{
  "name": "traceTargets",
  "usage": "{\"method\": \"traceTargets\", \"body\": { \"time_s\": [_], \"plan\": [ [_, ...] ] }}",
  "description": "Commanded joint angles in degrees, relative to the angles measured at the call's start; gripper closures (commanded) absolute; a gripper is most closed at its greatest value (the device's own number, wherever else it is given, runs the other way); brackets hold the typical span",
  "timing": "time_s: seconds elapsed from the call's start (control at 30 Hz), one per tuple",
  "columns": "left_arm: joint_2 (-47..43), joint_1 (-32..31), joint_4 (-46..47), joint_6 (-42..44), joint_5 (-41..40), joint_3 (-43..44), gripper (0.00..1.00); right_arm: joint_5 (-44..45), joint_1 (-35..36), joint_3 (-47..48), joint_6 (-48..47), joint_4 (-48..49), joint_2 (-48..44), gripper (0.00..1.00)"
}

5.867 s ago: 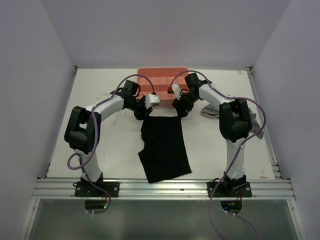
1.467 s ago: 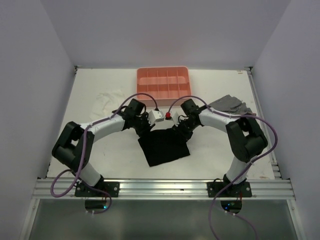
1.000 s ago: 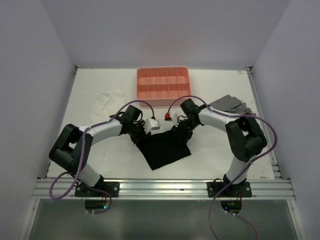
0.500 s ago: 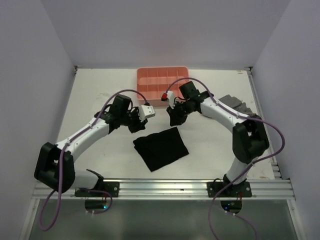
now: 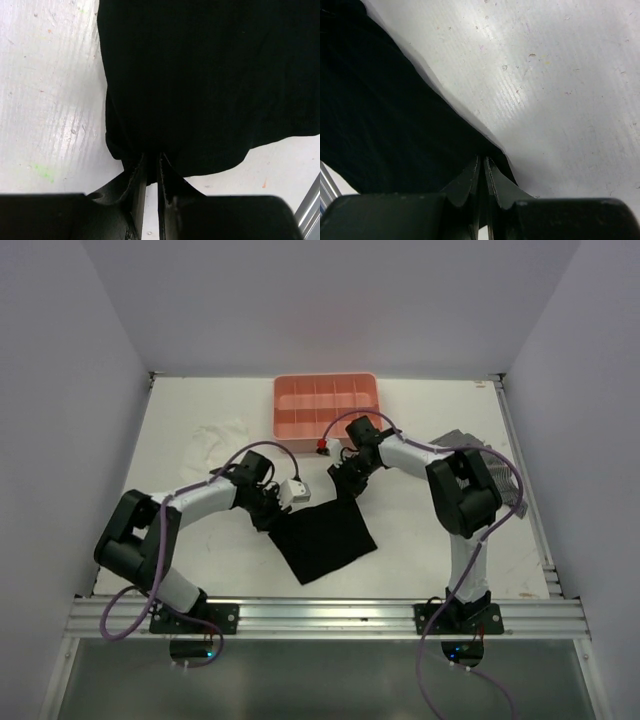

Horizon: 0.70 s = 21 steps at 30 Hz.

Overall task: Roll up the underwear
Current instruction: Fold the underwear

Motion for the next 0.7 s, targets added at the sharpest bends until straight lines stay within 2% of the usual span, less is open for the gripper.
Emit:
{"method": "traceTargets", "body": {
  "time_s": [0.0, 0.13, 0.27, 0.33, 0.37, 0.47, 0.67],
  "plan": [
    [3.80, 0.09, 0.66, 0.28, -4.65, 0.03, 0.83, 7.68, -0.23, 1.65, 0.59, 1.19, 2.82, 0.88],
    [5.30, 0.97, 5.05, -1.39, -7.38, 2.67, 0.81, 9.97, -0.23, 4.12, 1.02, -0.48, 3.61, 0.87],
    [7.31, 1.85, 6.29, -1.92, -9.84, 10.47, 0.76, 13.13, -0.84, 6.92, 3.65, -0.57, 4.23, 0.85],
    [8.02, 2.37, 4.72, -1.39, -9.76, 13.29, 0.72, 12.70, -1.81, 8.51, 3.92, -1.09, 2.75, 0.82],
    [7.67, 2.72, 4.19, -0.26, -9.15, 15.40, 0.70, 12.43, -2.77, 8.86, 4.01, -1.36, 2.04, 0.78],
    [3.55, 3.87, 3.04, 2.29, -7.92, 16.73, 0.65, 11.12, -4.70, 9.13, 3.49, -2.77, -3.57, 0.70],
    [-6.91, 3.96, 2.95, 4.15, 0.25, 12.09, 0.56, 2.34, -5.42, 3.07, 3.74, -3.47, -13.70, 0.67]
  ]
}}
